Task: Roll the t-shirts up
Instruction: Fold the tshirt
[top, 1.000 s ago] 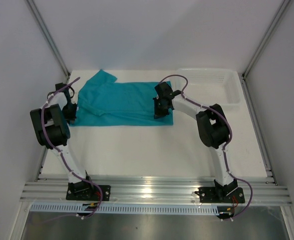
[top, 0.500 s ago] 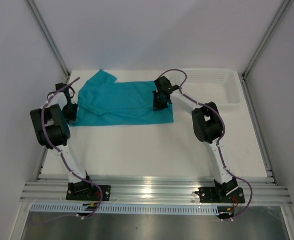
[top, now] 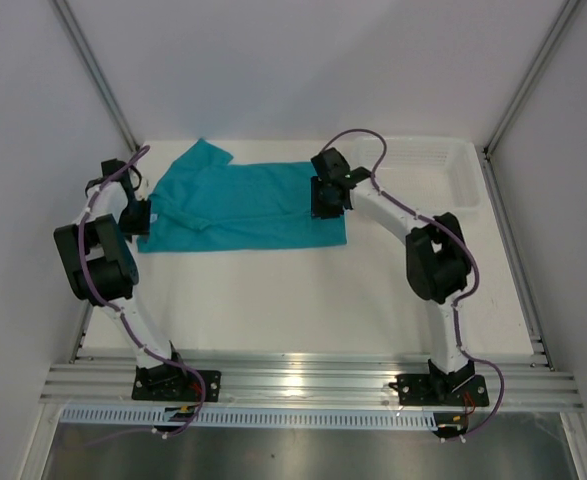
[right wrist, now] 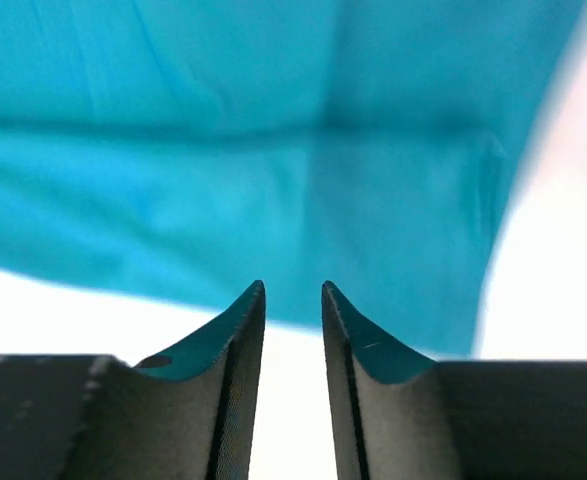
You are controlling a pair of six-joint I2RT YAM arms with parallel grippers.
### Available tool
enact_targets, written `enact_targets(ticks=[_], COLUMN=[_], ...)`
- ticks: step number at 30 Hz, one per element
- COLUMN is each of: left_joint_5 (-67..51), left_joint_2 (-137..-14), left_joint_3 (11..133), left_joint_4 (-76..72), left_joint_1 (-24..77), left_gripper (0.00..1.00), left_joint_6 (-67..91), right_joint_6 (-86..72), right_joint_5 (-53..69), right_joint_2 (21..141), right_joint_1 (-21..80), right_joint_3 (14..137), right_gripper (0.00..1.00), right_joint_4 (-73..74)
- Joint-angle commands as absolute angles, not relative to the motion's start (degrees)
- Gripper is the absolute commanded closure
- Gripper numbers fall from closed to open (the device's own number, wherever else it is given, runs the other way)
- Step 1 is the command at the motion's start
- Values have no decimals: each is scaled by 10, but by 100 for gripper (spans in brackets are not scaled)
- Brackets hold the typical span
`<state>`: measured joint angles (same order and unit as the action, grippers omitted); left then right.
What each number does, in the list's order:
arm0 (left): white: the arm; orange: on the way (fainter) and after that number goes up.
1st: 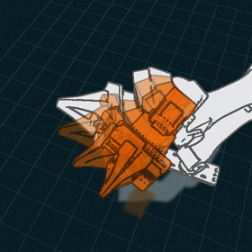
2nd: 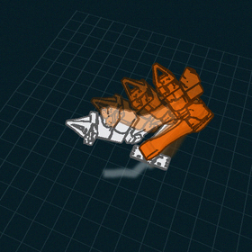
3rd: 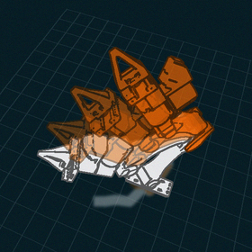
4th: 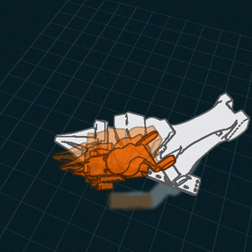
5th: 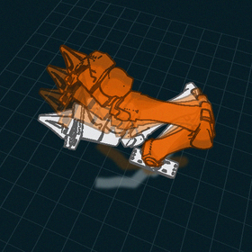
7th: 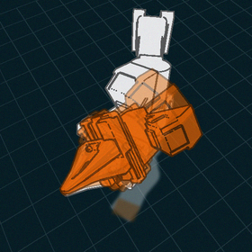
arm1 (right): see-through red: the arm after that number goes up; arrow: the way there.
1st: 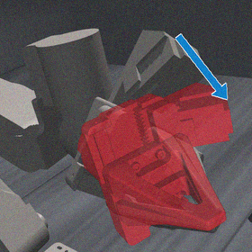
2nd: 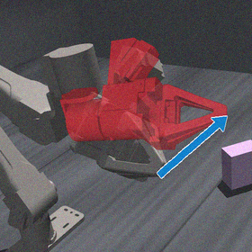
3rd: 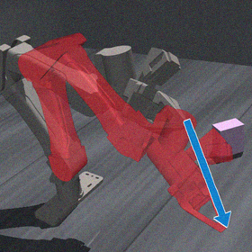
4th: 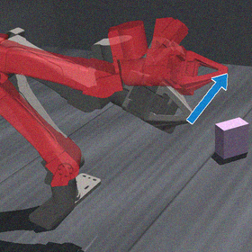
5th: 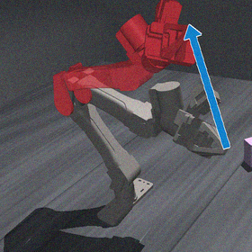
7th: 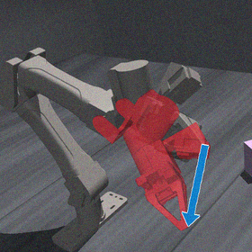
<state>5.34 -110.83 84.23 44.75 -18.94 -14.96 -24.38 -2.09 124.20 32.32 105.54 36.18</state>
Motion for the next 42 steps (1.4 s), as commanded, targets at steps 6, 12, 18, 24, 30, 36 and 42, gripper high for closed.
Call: enact_targets(ticks=[6, 12, 18, 24, 30, 36, 42], left_joint_5=[43, 49, 60, 45, 28, 37, 34], left_joint_2=[-1123, -1143, -1158, -1174, -1182, -1166, -1095], left_joint_3=[867, 870, 867, 880, 882, 872, 815], left_joint_4=[456, 456, 453, 449, 446, 438, 424], left_joint_1=[-193, -188, -188, -187, -188, -188, -197], left_gripper=[49, 48, 47, 50, 82, 99, 99], left_joint_6=[-105, -102, -96, -88, -82, -91, -139], right_joint_6=[-323, -346, -350, -353, -355, -354, -319], right_joint_5=[-75, -55, -32, -16, -8, -8, 15], right_joint_2=[1119, 1138, 1164, 1181, 1190, 1175, 1117], right_joint_1=[313, 287, 277, 270, 267, 266, 266], right_joint_3=[867, 848, 838, 824, 818, 809, 762], right_gripper=[60, 54, 52, 53, 75, 92, 97], right_joint_4=[354, 309, 282, 267, 264, 274, 294])
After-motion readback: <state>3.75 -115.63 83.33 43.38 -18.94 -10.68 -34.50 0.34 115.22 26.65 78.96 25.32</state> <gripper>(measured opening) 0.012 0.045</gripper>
